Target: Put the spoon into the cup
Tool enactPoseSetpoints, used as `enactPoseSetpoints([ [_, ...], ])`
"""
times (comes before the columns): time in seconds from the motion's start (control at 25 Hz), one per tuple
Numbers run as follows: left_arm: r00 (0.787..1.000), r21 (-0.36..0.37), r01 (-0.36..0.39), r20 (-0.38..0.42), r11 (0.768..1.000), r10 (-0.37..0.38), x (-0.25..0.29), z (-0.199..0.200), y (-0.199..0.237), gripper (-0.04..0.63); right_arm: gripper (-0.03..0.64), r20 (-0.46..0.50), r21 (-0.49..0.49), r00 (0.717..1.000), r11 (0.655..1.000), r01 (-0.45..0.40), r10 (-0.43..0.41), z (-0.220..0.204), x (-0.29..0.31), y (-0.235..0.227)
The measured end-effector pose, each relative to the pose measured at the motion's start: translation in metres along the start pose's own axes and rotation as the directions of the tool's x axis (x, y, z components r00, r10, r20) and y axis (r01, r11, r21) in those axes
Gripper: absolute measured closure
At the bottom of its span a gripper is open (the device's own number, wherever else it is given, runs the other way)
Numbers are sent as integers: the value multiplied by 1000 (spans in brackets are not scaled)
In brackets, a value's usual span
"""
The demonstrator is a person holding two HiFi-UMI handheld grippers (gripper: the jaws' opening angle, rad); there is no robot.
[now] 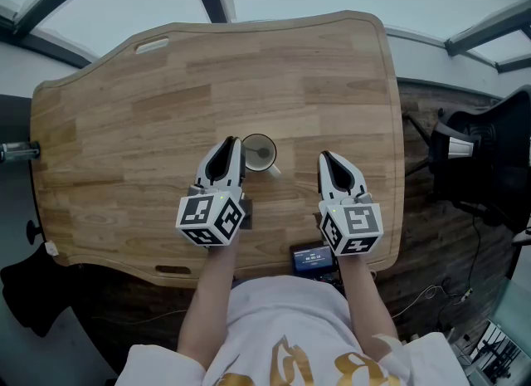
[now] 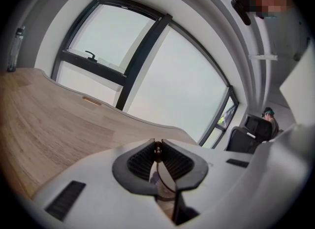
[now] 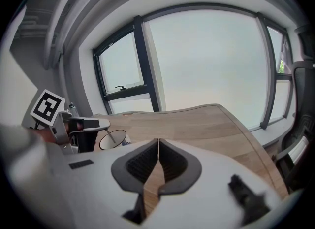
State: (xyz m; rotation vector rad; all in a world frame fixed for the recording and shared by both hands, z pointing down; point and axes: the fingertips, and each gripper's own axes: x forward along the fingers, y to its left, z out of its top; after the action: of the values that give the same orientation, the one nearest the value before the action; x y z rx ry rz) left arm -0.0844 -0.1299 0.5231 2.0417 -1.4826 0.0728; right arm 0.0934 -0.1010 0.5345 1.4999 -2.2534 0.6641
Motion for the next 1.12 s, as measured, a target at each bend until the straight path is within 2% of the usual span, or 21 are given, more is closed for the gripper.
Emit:
enactPoseSetpoints([
  [0.44,1000,-3,27,11,1000,-27,-1,3,-5,543,584,10,-6,1000,1000,1,-1,4,-3,1],
  [0.64,999,27,15,47,1000,-16,-8,15,-7,497,584,33,-14,999,1000,1,0,13,-9,5],
  [0.8,998,93,10,64,996,-16,-19,27,-13,491,584,64,-29,998,1000,-1,3,25,-18,12],
  [0.96,997,193,-1,72,981,-13,-33,36,-21,492,584,92,-47,996,999,-4,9,34,-29,23],
  [1.12,995,256,6,90,967,-30,-48,44,-32,503,586,125,-61,992,998,-7,15,41,-44,34],
])
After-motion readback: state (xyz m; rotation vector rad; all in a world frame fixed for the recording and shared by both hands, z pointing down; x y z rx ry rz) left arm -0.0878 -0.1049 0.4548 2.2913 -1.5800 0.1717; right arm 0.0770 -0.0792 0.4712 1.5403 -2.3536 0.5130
